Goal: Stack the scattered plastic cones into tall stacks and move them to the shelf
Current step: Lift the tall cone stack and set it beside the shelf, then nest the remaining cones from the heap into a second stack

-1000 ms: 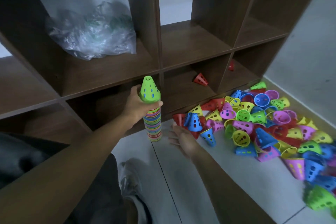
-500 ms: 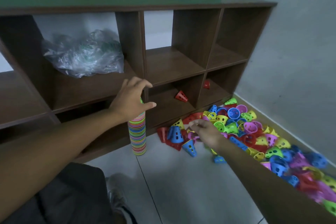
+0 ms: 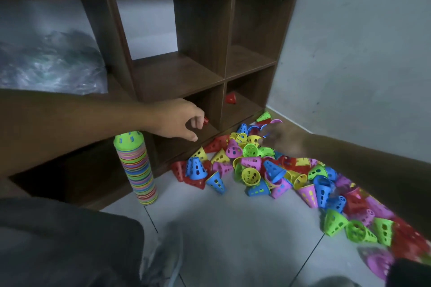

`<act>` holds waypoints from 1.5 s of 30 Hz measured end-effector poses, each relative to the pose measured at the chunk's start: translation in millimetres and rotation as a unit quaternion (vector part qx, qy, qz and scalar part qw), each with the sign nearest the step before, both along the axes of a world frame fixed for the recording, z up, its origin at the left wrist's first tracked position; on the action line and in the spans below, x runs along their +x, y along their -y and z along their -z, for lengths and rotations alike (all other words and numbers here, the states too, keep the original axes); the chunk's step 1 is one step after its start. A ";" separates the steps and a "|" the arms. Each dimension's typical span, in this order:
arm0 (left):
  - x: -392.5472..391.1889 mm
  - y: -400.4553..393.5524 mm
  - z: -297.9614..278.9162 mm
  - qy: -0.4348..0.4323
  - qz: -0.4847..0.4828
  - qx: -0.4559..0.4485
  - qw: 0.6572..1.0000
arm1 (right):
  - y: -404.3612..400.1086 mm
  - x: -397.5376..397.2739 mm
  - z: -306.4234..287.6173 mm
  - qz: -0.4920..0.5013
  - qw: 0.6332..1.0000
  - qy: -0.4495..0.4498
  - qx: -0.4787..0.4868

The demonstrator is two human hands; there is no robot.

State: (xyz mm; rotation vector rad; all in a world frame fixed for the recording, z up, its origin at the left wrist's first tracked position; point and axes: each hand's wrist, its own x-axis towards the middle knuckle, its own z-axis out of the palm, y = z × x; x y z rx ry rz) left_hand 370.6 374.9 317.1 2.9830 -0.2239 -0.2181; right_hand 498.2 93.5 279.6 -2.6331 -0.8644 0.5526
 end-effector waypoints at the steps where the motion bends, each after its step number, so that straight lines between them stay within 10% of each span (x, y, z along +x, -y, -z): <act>1: 5.9 5.2 8.8 -0.010 0.008 -0.007 1.000 | 4.8 4.9 1.0 -0.012 1.000 0.003 -0.015; 15: 75.9 1.6 188.3 -0.093 -0.048 -0.018 0.994 | 47.2 67.2 92.5 -0.099 0.977 0.005 -0.188; 45: 91.8 -14.1 305.7 0.069 -0.314 -0.215 0.922 | 60.9 63.5 262.4 0.205 0.969 -0.034 0.132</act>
